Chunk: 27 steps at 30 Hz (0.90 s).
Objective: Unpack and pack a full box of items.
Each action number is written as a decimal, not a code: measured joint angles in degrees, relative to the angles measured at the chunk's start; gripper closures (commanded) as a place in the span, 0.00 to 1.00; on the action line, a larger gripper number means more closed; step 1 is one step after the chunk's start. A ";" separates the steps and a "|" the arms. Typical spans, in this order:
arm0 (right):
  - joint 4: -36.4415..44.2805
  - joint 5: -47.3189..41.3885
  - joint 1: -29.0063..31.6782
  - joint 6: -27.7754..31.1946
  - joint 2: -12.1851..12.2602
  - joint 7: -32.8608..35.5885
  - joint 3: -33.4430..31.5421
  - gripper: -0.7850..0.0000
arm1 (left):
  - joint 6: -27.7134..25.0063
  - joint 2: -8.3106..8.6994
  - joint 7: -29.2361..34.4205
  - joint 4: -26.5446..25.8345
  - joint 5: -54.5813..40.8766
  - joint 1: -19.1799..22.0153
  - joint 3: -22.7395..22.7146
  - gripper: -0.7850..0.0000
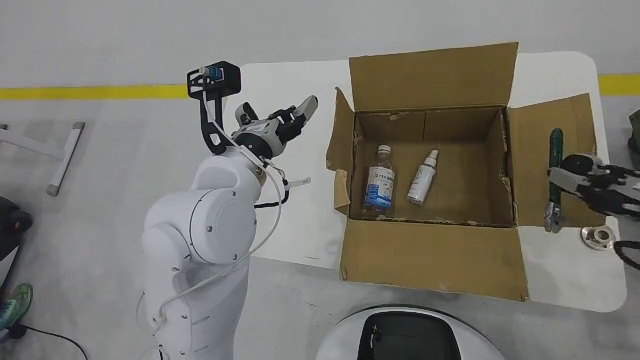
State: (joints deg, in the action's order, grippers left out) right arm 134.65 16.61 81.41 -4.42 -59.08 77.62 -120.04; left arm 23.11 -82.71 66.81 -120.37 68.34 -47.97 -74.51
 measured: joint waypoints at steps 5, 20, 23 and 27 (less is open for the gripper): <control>-1.49 7.49 -3.11 -9.11 0.47 -3.82 12.53 1.00 | 0.00 0.00 0.00 0.00 0.00 0.00 0.00 0.00; -17.79 32.06 -19.64 -32.37 -1.00 -11.78 46.52 1.00 | 0.00 0.00 0.00 0.00 0.00 0.00 0.00 0.00; -20.49 34.86 -22.38 -34.76 -1.53 -12.53 50.02 1.00 | 0.00 0.00 0.00 0.00 0.00 0.00 0.00 0.00; -24.95 36.87 -24.44 -36.68 -2.22 -14.45 53.07 1.00 | 0.00 0.00 0.00 0.00 0.00 0.00 0.00 0.00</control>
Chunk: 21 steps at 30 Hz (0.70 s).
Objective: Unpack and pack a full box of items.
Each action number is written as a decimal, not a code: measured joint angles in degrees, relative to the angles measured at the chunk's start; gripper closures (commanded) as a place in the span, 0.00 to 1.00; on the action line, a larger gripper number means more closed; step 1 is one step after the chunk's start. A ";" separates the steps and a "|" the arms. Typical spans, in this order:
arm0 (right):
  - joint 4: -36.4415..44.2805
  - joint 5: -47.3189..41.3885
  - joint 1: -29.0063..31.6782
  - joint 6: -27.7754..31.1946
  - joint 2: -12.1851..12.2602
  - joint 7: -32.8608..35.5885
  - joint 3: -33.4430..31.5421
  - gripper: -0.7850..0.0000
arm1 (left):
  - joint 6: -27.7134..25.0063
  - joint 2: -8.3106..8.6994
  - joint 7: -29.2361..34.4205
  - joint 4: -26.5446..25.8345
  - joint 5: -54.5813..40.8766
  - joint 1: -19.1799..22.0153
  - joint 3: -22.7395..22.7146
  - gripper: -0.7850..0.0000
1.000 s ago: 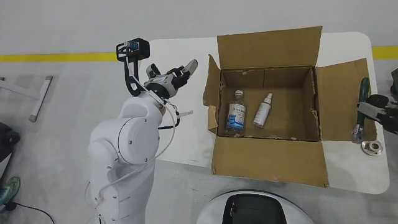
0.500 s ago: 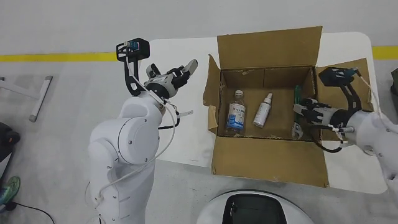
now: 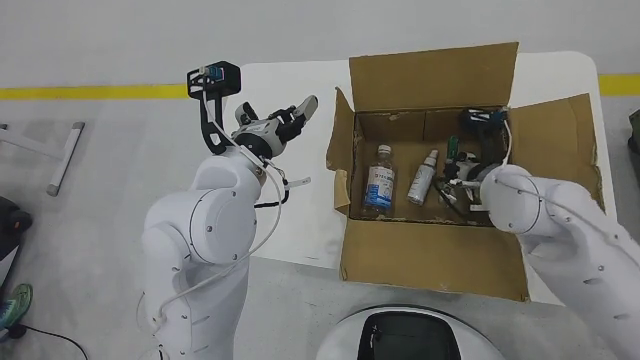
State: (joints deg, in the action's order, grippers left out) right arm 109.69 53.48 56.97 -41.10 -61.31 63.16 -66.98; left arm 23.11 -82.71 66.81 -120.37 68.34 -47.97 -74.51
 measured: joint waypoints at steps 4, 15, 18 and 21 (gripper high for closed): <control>-3.89 3.51 -1.81 -1.26 -0.62 -1.25 2.94 1.00 | 0.00 0.00 0.00 0.00 0.00 0.00 0.00 0.00; -14.49 2.77 -7.55 -1.22 -3.29 -1.20 9.04 1.00 | 0.00 0.00 0.00 0.00 0.00 0.00 0.00 0.00; -17.11 2.90 -9.56 -0.81 -4.15 -0.79 11.01 1.00 | 0.00 0.00 0.00 0.00 0.00 0.00 0.00 0.00; -18.96 2.20 -11.50 -0.27 -5.05 -0.25 12.51 1.00 | 0.00 0.00 0.00 0.00 0.00 0.00 0.00 0.00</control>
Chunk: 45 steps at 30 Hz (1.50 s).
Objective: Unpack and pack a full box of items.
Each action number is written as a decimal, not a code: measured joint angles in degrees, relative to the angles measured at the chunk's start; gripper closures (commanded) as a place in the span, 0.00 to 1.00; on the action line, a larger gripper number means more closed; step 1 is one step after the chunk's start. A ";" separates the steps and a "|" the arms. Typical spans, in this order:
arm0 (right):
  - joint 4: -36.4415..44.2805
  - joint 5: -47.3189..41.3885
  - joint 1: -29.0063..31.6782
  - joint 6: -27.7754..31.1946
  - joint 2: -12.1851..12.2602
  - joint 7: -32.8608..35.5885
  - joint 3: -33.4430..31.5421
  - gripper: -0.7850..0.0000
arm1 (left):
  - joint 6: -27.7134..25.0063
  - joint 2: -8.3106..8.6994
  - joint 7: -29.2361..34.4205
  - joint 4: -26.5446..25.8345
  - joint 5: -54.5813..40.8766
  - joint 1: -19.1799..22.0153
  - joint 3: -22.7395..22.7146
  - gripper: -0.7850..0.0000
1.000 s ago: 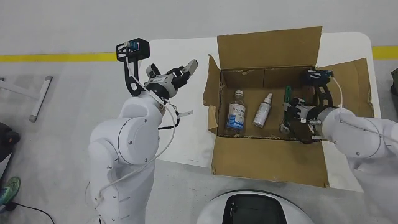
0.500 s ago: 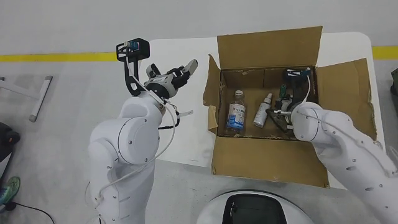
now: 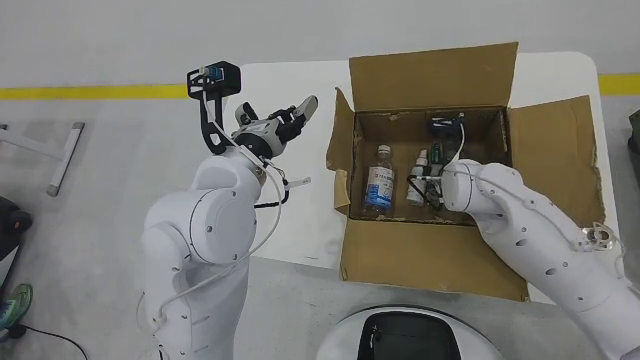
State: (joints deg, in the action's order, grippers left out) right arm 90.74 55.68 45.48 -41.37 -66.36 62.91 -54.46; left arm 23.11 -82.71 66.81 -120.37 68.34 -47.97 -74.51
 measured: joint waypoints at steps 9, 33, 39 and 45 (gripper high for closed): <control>-0.65 0.63 -2.37 2.04 -1.41 2.03 1.47 0.46 | 0.00 0.00 0.00 0.00 0.00 0.00 0.00 0.00; 38.98 6.21 19.54 23.02 4.00 22.57 -46.83 0.26 | 0.00 0.00 0.00 0.00 0.00 0.00 0.00 0.00; 38.41 1.15 25.17 30.73 4.73 24.47 -63.25 0.52 | 0.00 0.00 0.00 0.00 0.00 0.00 0.00 0.00; 36.66 2.85 32.49 37.75 5.48 25.11 -72.42 0.55 | 0.00 0.00 0.00 0.00 0.00 0.00 0.00 0.00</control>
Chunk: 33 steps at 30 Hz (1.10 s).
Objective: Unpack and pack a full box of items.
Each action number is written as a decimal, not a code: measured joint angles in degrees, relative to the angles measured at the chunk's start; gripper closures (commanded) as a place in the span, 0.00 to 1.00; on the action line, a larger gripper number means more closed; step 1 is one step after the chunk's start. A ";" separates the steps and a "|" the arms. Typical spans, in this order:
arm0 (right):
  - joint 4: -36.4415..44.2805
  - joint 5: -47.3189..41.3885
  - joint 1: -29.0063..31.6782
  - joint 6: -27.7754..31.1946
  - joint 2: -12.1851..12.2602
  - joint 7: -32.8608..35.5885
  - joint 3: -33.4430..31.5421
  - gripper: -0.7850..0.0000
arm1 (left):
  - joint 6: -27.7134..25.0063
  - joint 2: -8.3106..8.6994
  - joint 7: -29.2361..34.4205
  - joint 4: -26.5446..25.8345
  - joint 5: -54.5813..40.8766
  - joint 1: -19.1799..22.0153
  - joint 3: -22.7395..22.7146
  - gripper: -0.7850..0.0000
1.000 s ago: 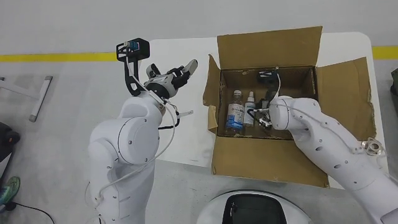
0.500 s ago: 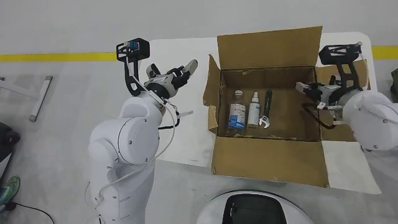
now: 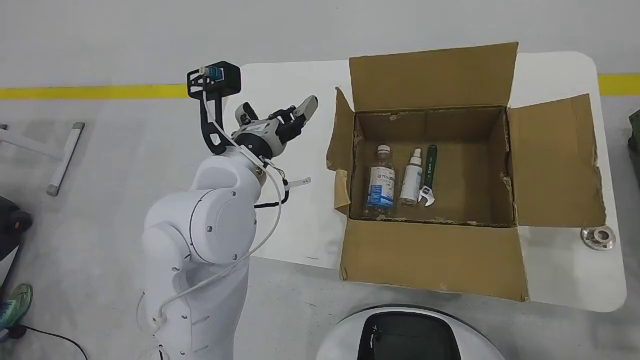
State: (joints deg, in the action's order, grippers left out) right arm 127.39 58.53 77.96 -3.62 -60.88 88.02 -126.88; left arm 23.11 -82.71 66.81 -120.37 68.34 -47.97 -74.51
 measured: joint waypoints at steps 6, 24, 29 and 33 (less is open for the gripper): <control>-2.85 1.34 7.17 4.87 1.28 -0.02 -1.07 0.52 | 0.00 0.00 0.00 0.00 0.00 0.00 0.00 0.00; -9.85 2.81 7.95 5.28 5.26 -0.02 16.19 0.55 | 0.00 0.00 0.00 0.00 0.00 0.00 0.00 0.00; -8.95 0.63 9.46 4.11 5.94 -0.02 15.67 0.55 | 0.00 0.00 0.00 0.00 0.00 0.00 0.00 0.00; -8.75 -2.19 10.71 4.12 6.28 -0.02 13.69 0.54 | 0.00 0.00 0.00 0.00 0.00 0.00 0.00 0.00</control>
State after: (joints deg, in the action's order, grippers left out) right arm 118.65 56.34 88.67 0.50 -54.60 88.00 -113.19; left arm 23.11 -82.71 66.81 -120.37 68.34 -47.97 -74.51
